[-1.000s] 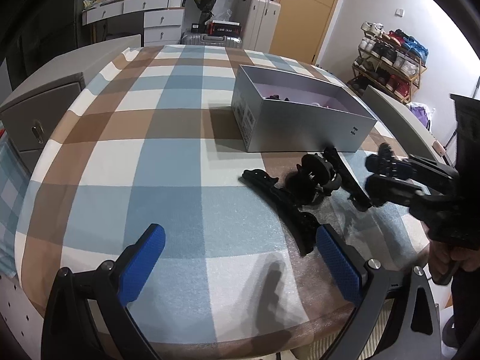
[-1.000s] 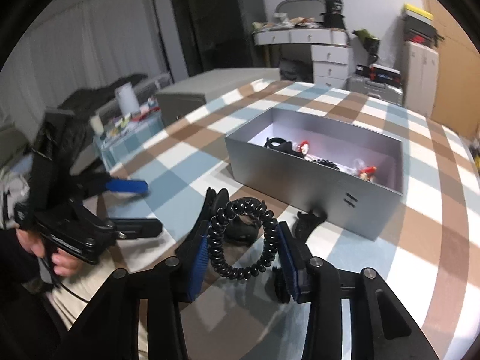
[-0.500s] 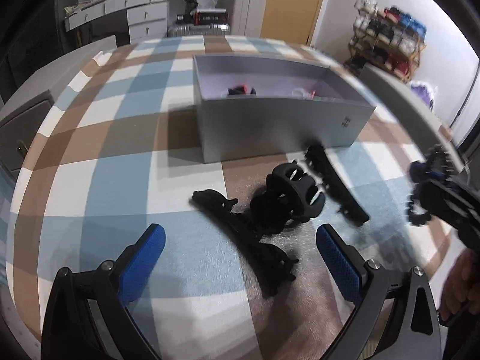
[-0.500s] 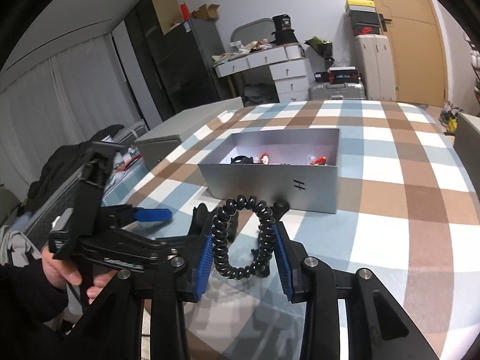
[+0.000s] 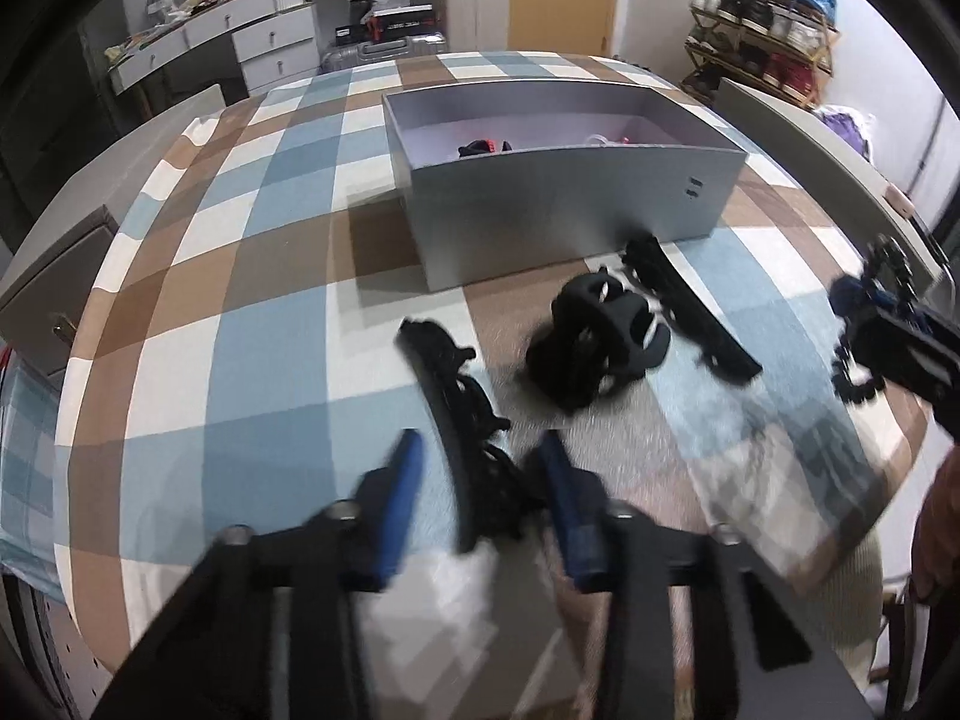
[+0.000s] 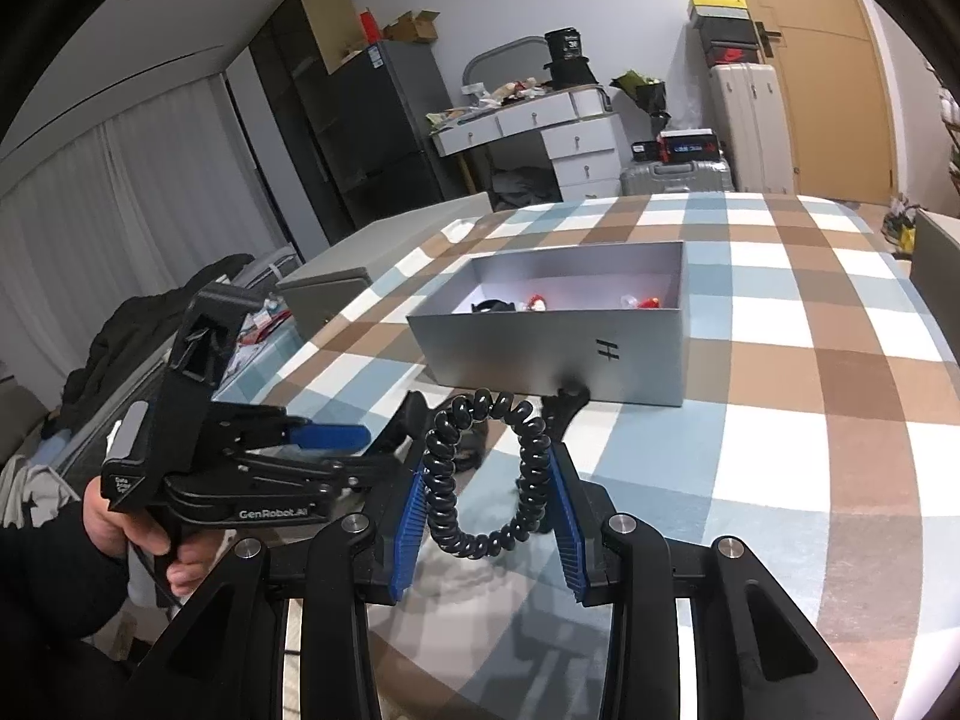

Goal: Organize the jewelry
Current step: 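Grasp the black comb clip with the left gripper while the right gripper carries the coil toward the box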

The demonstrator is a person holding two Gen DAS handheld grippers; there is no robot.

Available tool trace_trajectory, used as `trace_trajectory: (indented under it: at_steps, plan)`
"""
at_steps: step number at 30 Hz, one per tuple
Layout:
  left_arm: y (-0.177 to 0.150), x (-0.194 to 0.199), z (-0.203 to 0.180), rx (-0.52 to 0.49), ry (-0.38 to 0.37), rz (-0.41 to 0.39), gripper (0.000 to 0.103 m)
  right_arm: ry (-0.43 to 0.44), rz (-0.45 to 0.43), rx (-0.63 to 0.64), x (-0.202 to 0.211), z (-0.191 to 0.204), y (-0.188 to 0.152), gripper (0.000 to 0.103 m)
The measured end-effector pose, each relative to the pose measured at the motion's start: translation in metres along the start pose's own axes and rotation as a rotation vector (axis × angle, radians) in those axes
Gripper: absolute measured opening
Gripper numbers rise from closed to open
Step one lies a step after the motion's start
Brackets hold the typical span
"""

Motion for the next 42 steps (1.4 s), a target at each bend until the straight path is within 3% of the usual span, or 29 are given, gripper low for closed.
trace_trajectory:
  at_steps: [1, 7, 22, 33, 42]
  plan:
    - [-0.001, 0.001, 0.001, -0.007, -0.002, 0.000, 0.018, 0.001, 0.000, 0.003, 0.000, 0.001, 0.000, 0.037]
    - [-0.006, 0.007, 0.013, 0.006, -0.033, -0.003, 0.013, 0.015, 0.004, 0.009, -0.005, 0.010, 0.001, 0.037]
    - [0.015, 0.046, 0.024, 0.040, 0.000, -0.155, 0.013, 0.032, -0.004, 0.030, -0.005, 0.026, 0.015, 0.037]
    - [0.058, 0.073, 0.011, 0.020, -0.054, -0.264, 0.013, 0.060, -0.071, 0.065, 0.008, 0.037, 0.059, 0.037]
    - [0.101, 0.077, -0.010, -0.031, -0.123, -0.331, 0.013, 0.027, -0.122, 0.024, 0.010, 0.011, 0.105, 0.037]
Point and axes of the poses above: each gripper's, at about its wrist camera, not at the fingertips, and x roughly against the way its jaws point, z to its left, y to its top, the point moved 7 cm from there along -x, roughly the way its jaws point, and after that the axes turned 6 degrees about x, right-handed, at the moved point
